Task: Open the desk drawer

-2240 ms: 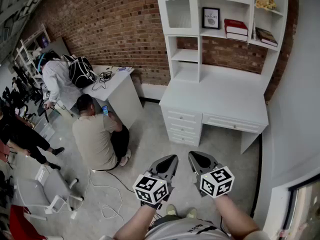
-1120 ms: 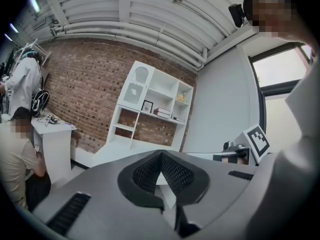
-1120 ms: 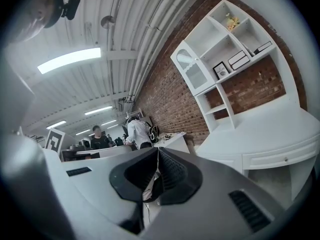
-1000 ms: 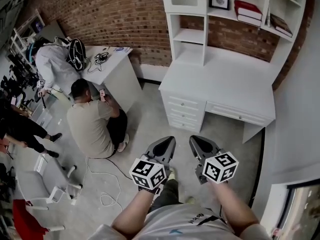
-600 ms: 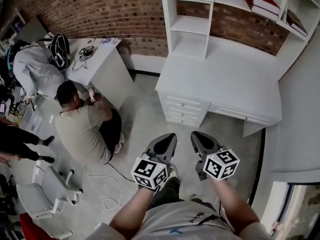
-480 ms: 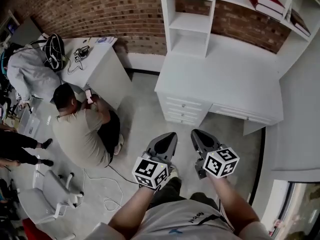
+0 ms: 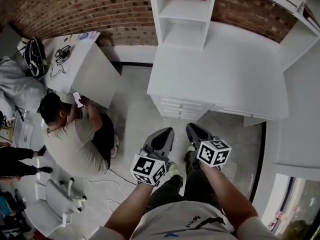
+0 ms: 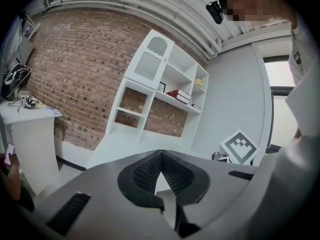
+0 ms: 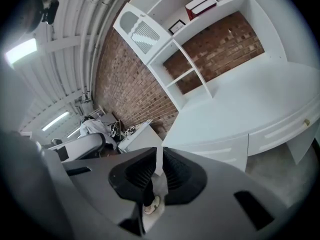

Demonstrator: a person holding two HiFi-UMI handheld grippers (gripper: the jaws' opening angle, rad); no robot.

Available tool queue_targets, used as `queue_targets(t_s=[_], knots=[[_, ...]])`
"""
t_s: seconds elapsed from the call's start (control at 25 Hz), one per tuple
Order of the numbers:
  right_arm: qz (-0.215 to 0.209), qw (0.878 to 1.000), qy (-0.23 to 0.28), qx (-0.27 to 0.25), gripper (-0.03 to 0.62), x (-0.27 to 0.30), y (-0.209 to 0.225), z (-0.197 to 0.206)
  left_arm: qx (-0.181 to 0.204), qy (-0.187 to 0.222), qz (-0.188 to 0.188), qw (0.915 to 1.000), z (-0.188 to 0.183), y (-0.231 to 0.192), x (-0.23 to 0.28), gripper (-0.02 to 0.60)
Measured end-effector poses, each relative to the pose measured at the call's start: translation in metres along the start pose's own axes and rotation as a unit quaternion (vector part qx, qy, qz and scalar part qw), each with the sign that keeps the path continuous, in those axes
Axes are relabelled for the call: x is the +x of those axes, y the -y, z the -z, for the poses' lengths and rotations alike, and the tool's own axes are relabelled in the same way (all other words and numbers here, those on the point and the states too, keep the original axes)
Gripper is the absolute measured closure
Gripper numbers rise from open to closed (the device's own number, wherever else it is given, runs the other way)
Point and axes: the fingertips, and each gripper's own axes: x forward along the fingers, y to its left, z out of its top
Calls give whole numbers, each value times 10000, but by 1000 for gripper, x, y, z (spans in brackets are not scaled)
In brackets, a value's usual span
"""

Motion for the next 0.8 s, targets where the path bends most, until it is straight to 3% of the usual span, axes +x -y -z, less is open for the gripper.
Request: queue_targets(t_s=[0.16, 0.28, 0.56, 0.8], knots=[[140, 9995, -206, 209, 568, 50, 41, 12, -44, -131, -148, 9998, 16, -32, 32, 569], [212, 9977, -476, 425, 516, 87, 72, 27, -139, -234, -301, 9992, 29, -56, 56, 569], [652, 9883, -972, 975, 510, 150, 151, 71, -316, -475, -561, 9968, 64, -102, 100, 569], [783, 9811, -1083, 1402, 476, 187, 188, 102, -461, -685, -611, 9947, 97, -125, 125, 569]])
